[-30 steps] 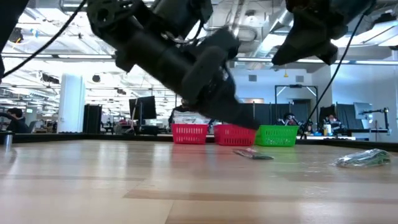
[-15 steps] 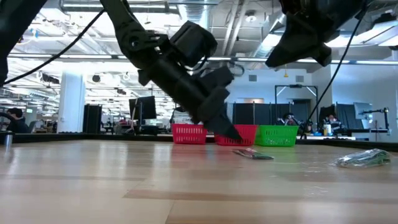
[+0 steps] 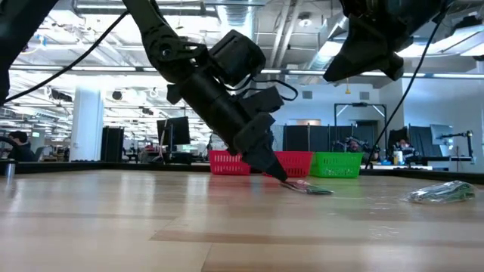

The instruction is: Pick & Place Travel size toiletries

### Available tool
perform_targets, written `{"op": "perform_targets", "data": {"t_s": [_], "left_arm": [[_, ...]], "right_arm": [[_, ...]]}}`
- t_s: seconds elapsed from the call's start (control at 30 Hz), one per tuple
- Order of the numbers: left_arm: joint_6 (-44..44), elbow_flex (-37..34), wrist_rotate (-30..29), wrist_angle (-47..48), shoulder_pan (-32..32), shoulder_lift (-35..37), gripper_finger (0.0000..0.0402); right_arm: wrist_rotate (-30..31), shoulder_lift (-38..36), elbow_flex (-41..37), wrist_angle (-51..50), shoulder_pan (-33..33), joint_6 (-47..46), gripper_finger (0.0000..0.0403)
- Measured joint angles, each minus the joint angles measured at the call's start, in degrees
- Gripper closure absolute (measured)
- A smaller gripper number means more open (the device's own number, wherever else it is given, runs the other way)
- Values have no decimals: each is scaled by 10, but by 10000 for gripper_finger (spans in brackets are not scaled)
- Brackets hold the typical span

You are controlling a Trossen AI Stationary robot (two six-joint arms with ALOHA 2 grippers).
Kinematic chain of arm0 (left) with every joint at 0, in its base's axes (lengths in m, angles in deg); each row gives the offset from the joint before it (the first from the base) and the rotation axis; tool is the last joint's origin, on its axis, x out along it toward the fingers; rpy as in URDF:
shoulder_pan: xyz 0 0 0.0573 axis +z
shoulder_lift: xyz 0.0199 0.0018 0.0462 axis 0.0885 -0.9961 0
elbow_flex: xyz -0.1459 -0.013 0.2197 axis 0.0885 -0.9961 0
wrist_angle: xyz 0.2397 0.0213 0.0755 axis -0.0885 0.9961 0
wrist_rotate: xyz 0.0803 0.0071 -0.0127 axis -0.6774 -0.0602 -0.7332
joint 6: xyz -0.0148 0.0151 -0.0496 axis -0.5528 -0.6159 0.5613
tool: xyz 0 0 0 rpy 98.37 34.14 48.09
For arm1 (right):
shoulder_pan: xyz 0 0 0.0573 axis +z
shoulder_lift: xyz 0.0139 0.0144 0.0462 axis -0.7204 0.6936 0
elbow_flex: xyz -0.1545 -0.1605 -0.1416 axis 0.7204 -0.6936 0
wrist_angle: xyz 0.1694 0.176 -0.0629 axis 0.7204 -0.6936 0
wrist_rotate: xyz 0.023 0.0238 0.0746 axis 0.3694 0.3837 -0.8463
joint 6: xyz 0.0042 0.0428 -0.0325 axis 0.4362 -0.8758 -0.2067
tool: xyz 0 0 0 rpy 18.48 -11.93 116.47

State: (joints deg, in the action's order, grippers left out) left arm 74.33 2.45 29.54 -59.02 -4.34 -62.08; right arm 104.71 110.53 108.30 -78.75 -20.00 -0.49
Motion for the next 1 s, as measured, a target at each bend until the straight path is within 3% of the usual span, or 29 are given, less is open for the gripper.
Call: {"op": "perform_targets", "data": {"t_s": [0.1,0.17,0.23,0.47,0.8,1.0], "left_arm": [[17,0,-39,23,-12,2,401],[32,0,-64,36,-21,2,401],[56,0,-77,43,-30,2,401],[147,-16,-146,43,-73,1,401],[179,-29,-172,37,-94,1,401],[179,-31,-168,31,-93,1,401]], "right_arm": [[-14,0,0,0,0,-3,402],[-63,12,0,7,-5,2,402],[-108,36,0,12,-10,9,402],[-163,155,13,71,-23,32,402],[-261,246,76,79,-41,59,403],[-273,260,87,82,-37,61,403]]}}
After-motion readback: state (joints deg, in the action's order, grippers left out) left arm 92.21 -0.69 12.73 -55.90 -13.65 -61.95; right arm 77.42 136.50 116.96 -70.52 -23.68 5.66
